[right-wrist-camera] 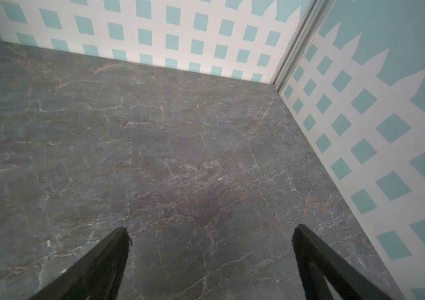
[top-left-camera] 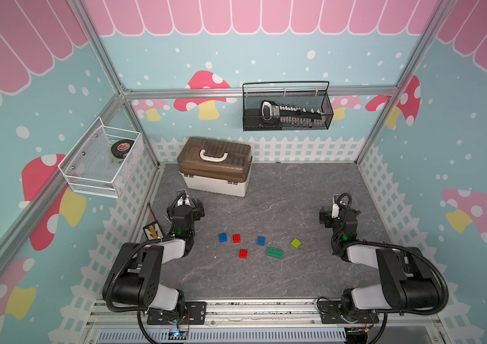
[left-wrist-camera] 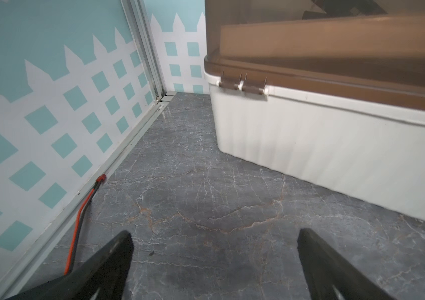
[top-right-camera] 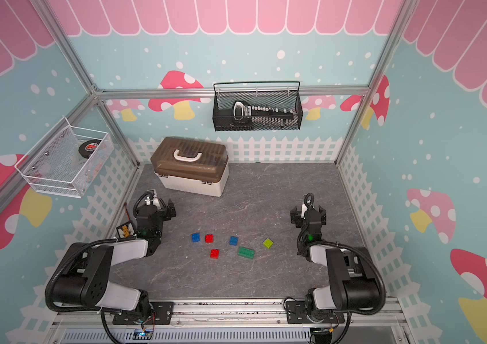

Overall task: Assemble the letter y with lego
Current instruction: Adjust the lego brick at the center of the board.

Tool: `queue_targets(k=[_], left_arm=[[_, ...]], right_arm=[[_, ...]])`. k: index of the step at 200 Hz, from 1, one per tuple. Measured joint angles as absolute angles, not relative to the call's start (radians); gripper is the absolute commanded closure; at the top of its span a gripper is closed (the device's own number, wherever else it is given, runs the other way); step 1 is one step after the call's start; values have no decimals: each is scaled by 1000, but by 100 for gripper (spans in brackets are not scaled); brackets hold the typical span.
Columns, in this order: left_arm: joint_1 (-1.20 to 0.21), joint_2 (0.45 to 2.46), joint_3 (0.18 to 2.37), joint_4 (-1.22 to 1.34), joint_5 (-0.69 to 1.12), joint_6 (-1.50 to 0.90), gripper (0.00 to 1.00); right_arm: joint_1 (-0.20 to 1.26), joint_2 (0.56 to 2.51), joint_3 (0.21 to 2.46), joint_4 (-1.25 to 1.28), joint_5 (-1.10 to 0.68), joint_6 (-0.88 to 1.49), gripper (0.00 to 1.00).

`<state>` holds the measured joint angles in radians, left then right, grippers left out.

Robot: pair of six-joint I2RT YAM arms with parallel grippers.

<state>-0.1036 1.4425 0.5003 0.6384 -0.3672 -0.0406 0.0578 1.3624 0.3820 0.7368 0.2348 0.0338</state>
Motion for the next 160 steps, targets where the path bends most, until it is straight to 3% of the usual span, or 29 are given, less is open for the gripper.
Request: queue_targets(k=[34,62,91,127,160], left_arm=[[-118,1350,692,383,-374,-113,1],[-119,1285,770,197,-310,-270,1],[-99,1216,745,135,-119,-451,1],[-120,1171,728,-13,19,-548,11],[-270,1126,719,-158,58,-561,18]], right_arm=[[58,1178,504,542,187,132,1],[57,1070,607,319,161,352,1],[51,1080,648,194,-3,469,19],[96,1126,670,35,-179,517,22],[216,1127,682,-105,-220,503,29]])
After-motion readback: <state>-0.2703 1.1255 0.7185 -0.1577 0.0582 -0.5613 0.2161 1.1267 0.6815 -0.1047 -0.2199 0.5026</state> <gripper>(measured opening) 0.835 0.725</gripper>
